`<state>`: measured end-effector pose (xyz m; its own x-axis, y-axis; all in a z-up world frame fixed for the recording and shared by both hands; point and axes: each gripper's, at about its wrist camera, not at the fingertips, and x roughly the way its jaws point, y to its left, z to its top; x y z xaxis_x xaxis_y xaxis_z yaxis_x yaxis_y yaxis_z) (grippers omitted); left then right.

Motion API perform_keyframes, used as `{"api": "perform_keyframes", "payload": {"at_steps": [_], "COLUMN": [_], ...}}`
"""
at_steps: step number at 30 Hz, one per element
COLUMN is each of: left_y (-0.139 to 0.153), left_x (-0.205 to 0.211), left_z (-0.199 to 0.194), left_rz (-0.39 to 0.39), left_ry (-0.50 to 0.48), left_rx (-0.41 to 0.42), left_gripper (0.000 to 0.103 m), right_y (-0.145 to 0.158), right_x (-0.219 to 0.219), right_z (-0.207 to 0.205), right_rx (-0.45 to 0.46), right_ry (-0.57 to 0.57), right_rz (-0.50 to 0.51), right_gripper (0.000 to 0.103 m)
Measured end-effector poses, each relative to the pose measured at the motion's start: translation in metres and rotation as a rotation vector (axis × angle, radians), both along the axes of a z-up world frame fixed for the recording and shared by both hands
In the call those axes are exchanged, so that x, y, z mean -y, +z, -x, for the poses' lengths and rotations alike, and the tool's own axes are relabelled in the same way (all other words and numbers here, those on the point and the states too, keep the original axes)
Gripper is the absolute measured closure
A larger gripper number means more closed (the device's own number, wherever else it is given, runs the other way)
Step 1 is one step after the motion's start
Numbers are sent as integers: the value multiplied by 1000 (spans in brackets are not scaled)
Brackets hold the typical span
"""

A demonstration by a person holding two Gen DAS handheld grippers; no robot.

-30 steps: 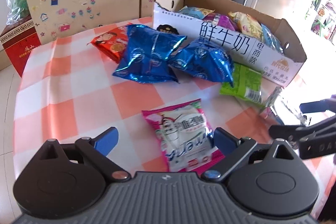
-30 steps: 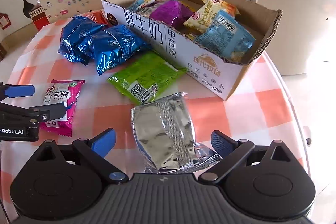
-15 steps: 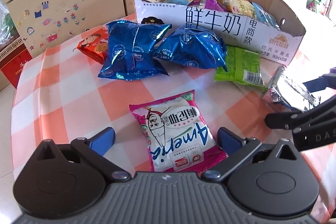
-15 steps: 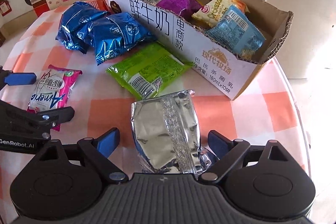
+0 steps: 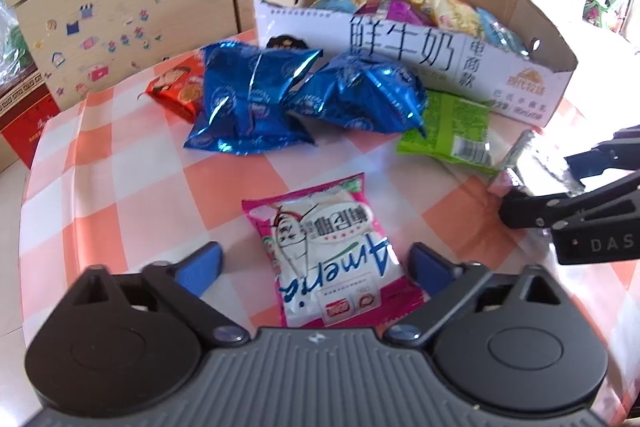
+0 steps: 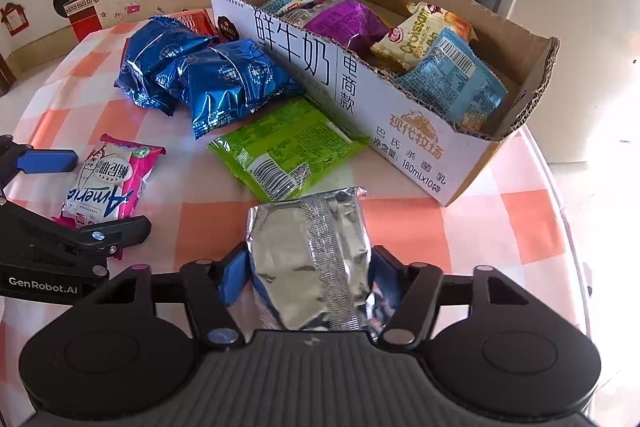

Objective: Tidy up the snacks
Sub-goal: 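Grasp the pink Amerie packet with the left tool while the right tool grasps the silver packet, then lift the pink packet with the left tool while the right tool lifts the silver packet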

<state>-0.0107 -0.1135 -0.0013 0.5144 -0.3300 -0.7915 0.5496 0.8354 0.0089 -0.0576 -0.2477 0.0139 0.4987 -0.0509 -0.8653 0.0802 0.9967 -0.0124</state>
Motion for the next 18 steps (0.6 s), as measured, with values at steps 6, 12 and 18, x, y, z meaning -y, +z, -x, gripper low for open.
{"api": "perform_keyframes", "payload": {"at_steps": [6, 12, 18], "left_y": [6, 11, 19], "left_x": [4, -7, -21], "left_z": [5, 2, 6], "left_rz": [9, 47, 82], "left_ry": [-51, -16, 22], "left_rx": [24, 16, 25], "left_gripper": [51, 53, 53], "right_y": [0, 4, 11], "right_x": [-2, -2, -5], "right_z": [0, 2, 6], "right_rx": [1, 16, 38], "right_ry": [10, 4, 15], "right_rz": [3, 3, -1], "right_gripper": [36, 36, 36]}}
